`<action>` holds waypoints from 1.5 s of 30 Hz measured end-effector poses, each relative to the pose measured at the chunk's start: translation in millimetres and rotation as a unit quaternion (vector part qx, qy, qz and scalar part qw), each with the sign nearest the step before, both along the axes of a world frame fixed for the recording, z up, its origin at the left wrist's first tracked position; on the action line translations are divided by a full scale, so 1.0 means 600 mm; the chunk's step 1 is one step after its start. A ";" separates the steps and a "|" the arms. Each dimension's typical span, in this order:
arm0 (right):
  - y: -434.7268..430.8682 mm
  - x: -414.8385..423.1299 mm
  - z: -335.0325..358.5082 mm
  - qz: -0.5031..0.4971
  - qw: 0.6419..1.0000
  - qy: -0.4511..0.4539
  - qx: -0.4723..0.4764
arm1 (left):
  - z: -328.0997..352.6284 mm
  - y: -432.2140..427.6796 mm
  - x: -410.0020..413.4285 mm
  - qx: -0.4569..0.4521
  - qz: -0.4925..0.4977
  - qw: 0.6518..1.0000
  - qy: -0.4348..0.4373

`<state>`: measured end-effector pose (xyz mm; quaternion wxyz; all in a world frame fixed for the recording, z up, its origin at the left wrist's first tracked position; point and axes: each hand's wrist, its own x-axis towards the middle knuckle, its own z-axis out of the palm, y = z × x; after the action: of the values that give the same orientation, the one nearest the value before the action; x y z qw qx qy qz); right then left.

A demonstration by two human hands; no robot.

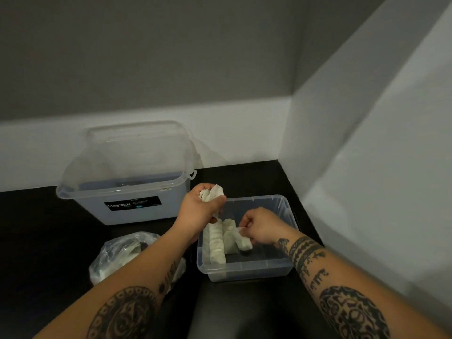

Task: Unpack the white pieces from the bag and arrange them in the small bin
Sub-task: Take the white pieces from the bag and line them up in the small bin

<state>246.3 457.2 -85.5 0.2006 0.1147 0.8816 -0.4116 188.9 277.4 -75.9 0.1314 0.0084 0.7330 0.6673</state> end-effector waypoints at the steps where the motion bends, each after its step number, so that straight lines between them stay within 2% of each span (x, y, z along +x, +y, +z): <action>1: -0.004 -0.001 -0.007 0.010 1.000 -0.027 0.009 | -0.003 0.001 -0.001 -0.002 0.003 1.000 -0.001; 7: -0.032 -0.013 -0.037 -0.002 0.993 -0.119 -0.002 | -0.007 0.004 -0.001 0.003 0.014 1.000 -0.001; 11: -0.042 -0.028 -0.053 -0.027 0.994 -0.099 0.032 | -0.007 0.003 0.003 0.007 0.014 1.000 0.003; 15: -0.047 -0.039 -0.063 -0.105 0.990 -0.094 -0.024 | -0.006 0.001 0.007 0.025 0.018 1.000 0.004; 22: -0.037 -0.040 -0.062 -0.043 0.994 -0.093 0.035 | 0.008 0.009 0.012 0.055 0.023 0.998 0.001; 28: -0.023 -0.035 -0.061 -0.039 0.997 -0.064 0.007 | 0.016 0.006 0.012 0.096 0.039 0.994 -0.027; 33: -0.017 -0.027 -0.032 -0.019 0.997 -0.059 0.039 | 0.026 0.003 0.015 0.138 0.035 0.987 -0.079; 35: -0.018 -0.023 -0.009 -0.051 0.998 -0.045 0.011 | 0.028 0.001 0.015 0.147 0.023 0.984 -0.094; 38: -0.025 -0.016 0.037 -0.121 0.986 -0.013 -0.112 | 0.032 0.002 0.019 0.135 -0.002 0.987 -0.082; 41: -0.030 -0.009 0.068 -0.169 0.935 0.042 -0.308 | 0.035 0.008 0.023 0.129 -0.001 0.990 -0.065; 42: -0.032 -0.006 0.075 -0.171 0.922 0.059 -0.344 | 0.037 0.010 0.025 0.131 -0.004 0.990 -0.061; 45: -0.037 0.001 0.083 -0.148 0.928 0.116 -0.321 | 0.041 0.014 0.030 0.119 -0.022 0.991 -0.051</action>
<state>246.9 435.1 -35.7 0.0604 0.1248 0.6924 -0.7081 207.0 286.0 -51.1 0.1810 0.0059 0.6406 0.7462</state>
